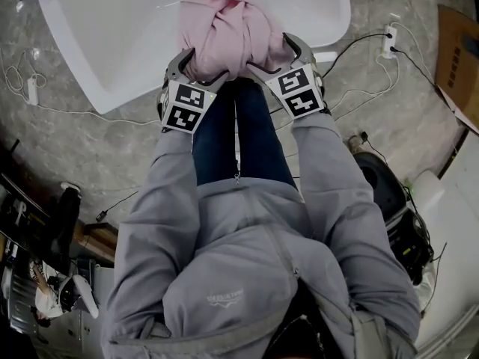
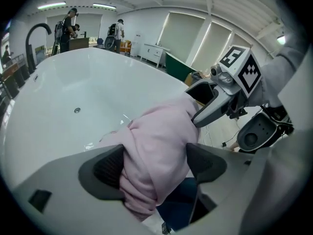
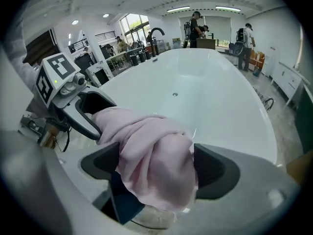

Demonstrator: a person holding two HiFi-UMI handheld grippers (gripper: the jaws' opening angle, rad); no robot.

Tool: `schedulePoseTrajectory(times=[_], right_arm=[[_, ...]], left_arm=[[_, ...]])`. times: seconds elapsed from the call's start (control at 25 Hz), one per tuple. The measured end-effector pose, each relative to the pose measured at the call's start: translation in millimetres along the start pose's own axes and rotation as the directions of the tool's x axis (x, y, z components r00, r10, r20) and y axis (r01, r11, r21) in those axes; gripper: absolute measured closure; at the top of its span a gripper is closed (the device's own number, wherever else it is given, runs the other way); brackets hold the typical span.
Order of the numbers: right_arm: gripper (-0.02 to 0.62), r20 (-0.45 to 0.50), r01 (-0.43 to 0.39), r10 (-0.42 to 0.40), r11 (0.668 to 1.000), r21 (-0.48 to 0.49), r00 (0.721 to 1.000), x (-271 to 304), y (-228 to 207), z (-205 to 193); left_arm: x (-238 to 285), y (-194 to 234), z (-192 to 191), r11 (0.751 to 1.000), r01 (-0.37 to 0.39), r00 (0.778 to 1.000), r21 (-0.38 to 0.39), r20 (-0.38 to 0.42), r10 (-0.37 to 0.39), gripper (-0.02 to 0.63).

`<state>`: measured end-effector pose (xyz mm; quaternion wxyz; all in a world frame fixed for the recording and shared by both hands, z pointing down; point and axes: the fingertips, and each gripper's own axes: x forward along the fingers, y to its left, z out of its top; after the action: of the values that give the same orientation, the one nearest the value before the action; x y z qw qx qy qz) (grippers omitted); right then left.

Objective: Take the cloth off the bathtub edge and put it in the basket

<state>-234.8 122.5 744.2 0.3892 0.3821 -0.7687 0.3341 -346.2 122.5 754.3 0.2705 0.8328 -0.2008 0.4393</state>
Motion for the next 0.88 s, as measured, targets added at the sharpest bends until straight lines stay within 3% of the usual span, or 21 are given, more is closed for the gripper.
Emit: schedulePoseTrajectory(times=[0.12,0.28,0.6,0.76,0.88], right_arm=[[0.138,-0.007,-0.026,0.025,1.000,-0.019,1.000,2.4,4.3,1.8],[0.143,-0.008,-0.048,0.048,0.997,-0.066,0.999,5.3,15.0,5.2],[0.273,0.038,-0.105,0.111,0.985,-0.134,0.993,8.7,39.7,17.4],[0.390,0.096,-0.124,0.129,0.991,-0.060,0.987,5.0,44.8,25.2],[0.440,0.131,-0.109,0.106,0.994,0.019,0.986,-1.0,47.0,28.1]], left_arm=[[3.4,-4.5,1.2,0.999,0.031,0.999,0.027,-0.033,-0.030,0.227],[7.1,-9.6,4.2,0.997,0.019,0.999,0.079,-0.043,-0.015,0.229],[7.7,-14.5,10.8,0.989,0.026,1.000,0.146,-0.012,-0.024,0.279],[5.5,-16.7,20.0,0.992,0.050,0.998,0.119,0.034,-0.054,0.333],[2.3,-21.0,26.9,0.993,0.054,0.997,0.102,0.057,-0.060,0.370]])
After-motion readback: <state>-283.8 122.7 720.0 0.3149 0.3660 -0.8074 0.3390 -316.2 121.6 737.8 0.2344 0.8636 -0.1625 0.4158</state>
